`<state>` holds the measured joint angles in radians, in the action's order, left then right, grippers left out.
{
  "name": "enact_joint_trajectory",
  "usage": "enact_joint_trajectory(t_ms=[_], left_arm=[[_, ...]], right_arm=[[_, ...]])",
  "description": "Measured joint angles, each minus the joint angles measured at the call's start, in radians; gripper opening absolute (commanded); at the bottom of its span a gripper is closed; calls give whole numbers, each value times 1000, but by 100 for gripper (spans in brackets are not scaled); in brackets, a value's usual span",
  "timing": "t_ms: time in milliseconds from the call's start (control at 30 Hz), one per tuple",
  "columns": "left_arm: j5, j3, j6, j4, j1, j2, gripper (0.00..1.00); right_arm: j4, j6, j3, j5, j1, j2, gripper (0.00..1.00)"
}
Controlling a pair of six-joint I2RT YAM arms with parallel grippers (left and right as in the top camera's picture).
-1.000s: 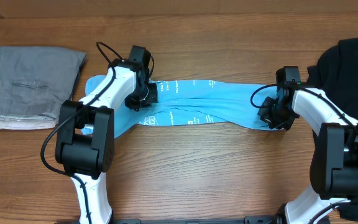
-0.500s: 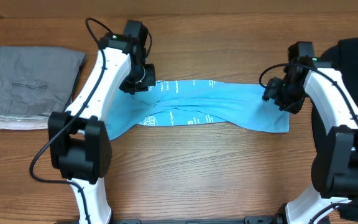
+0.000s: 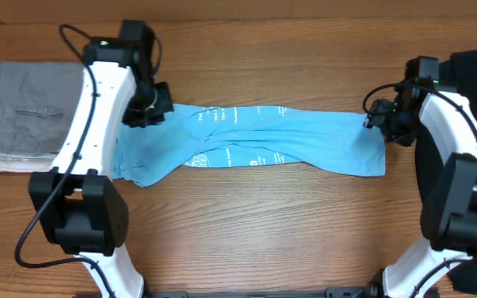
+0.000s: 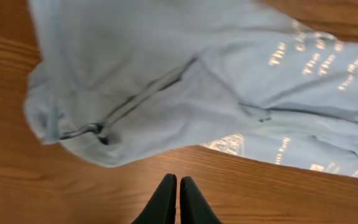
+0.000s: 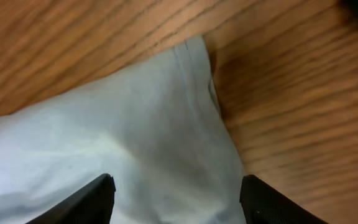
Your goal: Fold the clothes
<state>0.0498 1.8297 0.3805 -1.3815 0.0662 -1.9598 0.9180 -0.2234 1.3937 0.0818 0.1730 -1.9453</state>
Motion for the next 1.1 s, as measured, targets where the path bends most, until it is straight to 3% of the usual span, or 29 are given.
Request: enact_joint_trajectory(t_ms=[133, 267, 333, 433, 533, 633, 767, 1100], left_arm=[[-2, 0, 6, -32, -67, 0, 8], [-2, 0, 9, -40, -142, 0, 15], [-3, 0, 10, -40, -170, 0, 33], [-5, 0, 12, -44, -197, 0, 50], [-6, 1, 13, -47, -199, 0, 64], [-5, 2, 13, -47, -199, 0, 73], [-6, 2, 9, -49, -199, 0, 100], [-2, 2, 14, -44, -199, 0, 100]], right_arm=[[-5, 17, -2, 18, 0, -76, 70], [-12, 53, 12, 35, -6, -106, 71], [-7, 68, 17, 36, -5, -111, 68], [7, 82, 27, 18, -4, -122, 24], [10, 84, 29, -9, 0, -128, 4], [13, 89, 32, -8, 0, -130, 4], [53, 80, 56, -5, 10, -141, 4], [320, 29, 226, 3, 156, -228, 4]])
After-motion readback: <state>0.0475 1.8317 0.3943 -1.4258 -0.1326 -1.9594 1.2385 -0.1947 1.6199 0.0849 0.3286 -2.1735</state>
